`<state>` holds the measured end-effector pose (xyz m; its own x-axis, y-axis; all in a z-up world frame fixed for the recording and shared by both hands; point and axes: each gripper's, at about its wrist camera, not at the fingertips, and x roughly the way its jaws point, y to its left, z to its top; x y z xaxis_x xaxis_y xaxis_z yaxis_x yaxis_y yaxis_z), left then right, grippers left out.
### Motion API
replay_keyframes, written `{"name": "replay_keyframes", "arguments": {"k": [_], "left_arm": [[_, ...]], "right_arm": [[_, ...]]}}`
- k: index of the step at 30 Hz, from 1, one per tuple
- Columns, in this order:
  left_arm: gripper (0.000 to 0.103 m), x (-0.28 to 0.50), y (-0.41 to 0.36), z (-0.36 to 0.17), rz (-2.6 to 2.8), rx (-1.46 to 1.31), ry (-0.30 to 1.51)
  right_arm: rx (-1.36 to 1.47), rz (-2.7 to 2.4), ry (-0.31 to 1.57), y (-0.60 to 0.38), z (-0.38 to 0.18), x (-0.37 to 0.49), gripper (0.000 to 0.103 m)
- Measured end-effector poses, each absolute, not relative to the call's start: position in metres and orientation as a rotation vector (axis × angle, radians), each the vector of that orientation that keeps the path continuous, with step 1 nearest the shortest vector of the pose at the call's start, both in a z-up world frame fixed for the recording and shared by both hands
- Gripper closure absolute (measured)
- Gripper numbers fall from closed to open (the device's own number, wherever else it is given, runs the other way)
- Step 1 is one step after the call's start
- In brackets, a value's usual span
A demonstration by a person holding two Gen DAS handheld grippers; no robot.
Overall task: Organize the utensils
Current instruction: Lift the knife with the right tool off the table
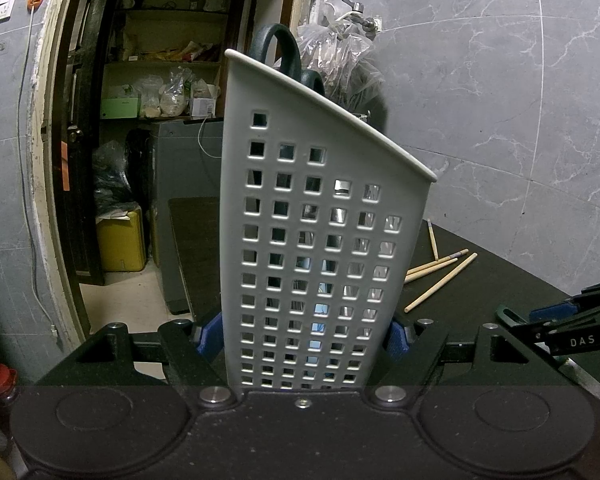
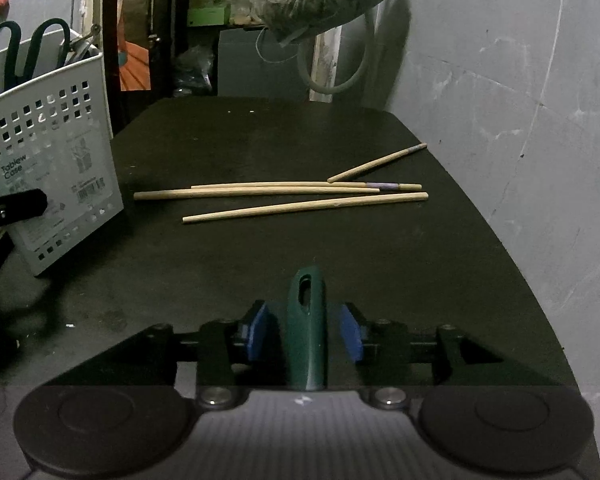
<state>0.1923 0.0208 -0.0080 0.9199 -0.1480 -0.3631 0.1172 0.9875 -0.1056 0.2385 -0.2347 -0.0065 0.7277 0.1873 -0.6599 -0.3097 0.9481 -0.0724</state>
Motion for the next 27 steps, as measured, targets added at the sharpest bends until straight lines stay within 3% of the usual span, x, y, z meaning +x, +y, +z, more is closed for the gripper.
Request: {"name": "replay_keyframes", "arguments": {"k": [10,17,19,23,27], "left_arm": [[0.026,0.192,0.021,-0.008,-0.136,-0.082,0.379],[0.026,0.193,0.021,-0.008,-0.136,-0.081,0.379],[0.026,0.193,0.021,-0.008,-0.136,-0.081,0.379],[0.026,0.193,0.021,-0.008,-0.136,-0.081,0.379],[0.026,0.193,0.021,-0.008,-0.136,-0.081,0.379]], "right_arm": [[-0.095,0.362,0.774,-0.245,-0.005,0.244,0.037],[-0.146,0.421,0.827,-0.251,0.001,0.247,0.037],[-0.155,0.432,0.832,-0.25,0.002,0.249,0.042],[-0.162,0.444,0.841,-0.25,0.005,0.254,0.077],[-0.211,0.43,0.844,-0.242,0.006,0.253,0.082]]}}
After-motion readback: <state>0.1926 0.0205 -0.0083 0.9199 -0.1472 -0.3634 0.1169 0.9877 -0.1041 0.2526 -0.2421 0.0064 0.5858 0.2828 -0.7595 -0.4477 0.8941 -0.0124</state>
